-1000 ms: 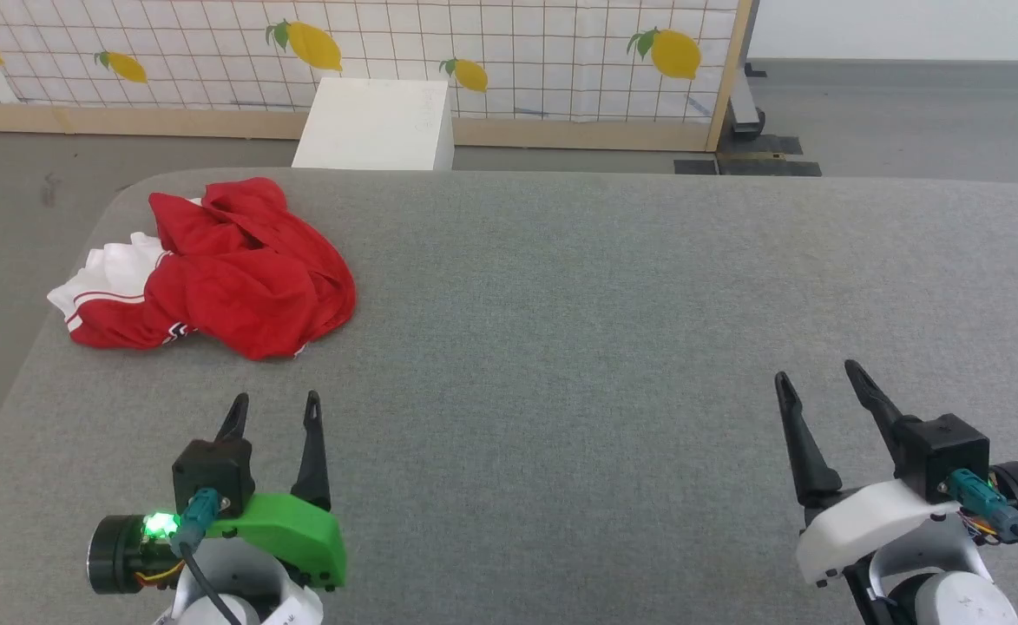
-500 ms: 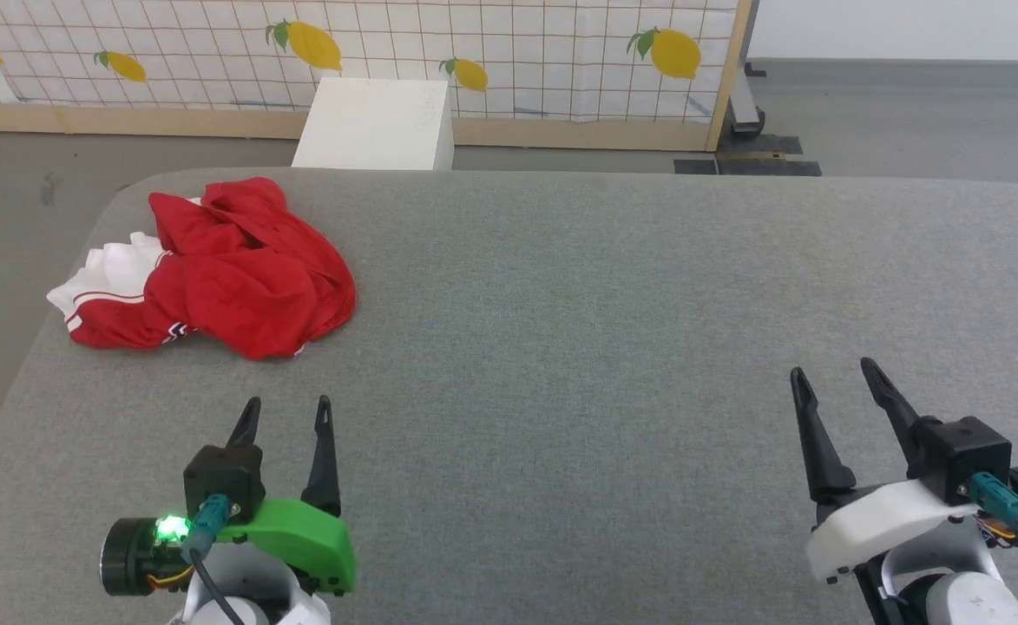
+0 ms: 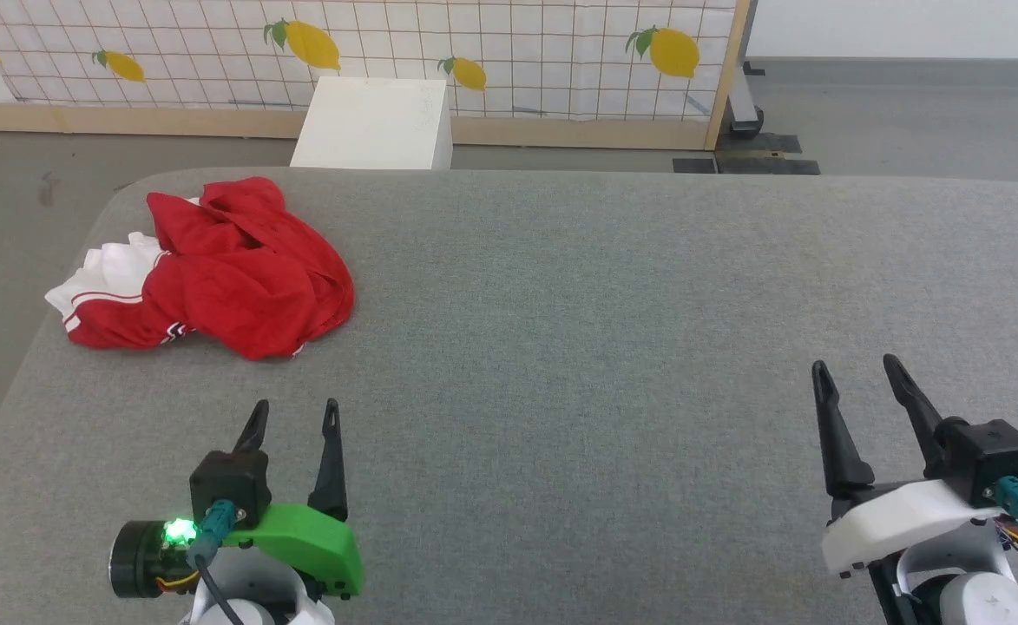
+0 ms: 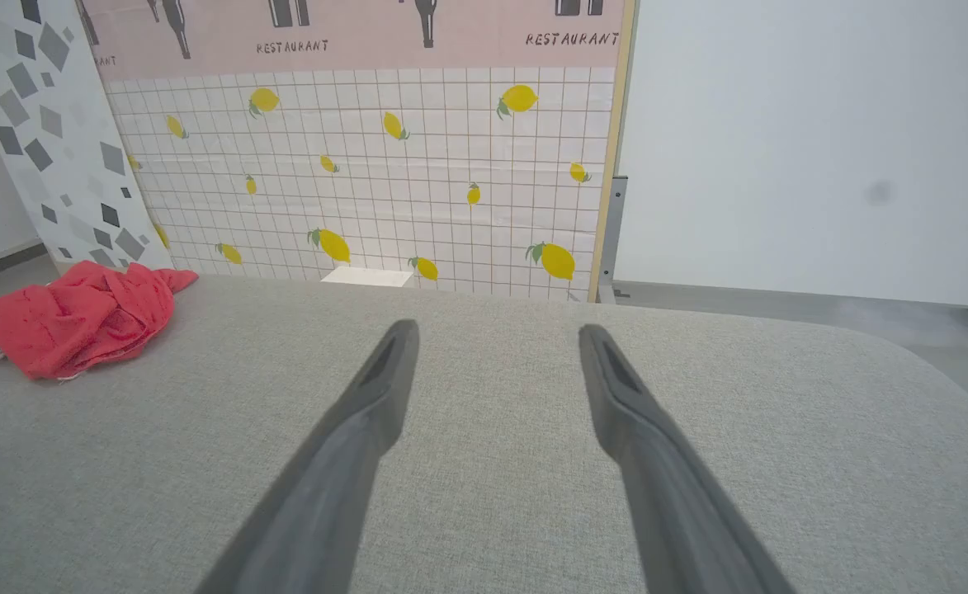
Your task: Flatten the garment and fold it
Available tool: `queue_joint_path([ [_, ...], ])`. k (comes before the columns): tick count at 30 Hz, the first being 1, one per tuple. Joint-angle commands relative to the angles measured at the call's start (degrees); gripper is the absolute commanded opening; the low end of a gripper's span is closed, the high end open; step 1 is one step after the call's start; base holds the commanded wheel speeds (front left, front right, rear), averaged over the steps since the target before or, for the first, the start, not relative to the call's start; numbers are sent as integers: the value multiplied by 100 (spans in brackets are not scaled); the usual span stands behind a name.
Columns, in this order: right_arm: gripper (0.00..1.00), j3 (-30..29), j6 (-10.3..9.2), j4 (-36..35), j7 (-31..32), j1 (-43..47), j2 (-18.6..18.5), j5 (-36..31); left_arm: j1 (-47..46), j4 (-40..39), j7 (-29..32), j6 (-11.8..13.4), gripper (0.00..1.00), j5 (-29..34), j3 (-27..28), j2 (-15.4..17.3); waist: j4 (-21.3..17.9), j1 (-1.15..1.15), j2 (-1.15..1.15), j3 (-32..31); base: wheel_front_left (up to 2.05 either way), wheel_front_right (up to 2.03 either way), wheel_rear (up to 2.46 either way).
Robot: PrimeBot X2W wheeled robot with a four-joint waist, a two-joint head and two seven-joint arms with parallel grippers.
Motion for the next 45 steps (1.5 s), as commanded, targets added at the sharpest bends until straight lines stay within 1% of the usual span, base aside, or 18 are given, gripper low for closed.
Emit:
queue_joint_path([
  [1,100,-34,-3,23,-70,76,5,60,-80,38,-74,28,100,-56,-21,-7,0,0,0,3,0,0,0],
  [45,100,-347,-6,250,-592,157,12,481,-229,430,-592,43,100,-333,-283,-18,15,0,0,37,0,0,0],
])
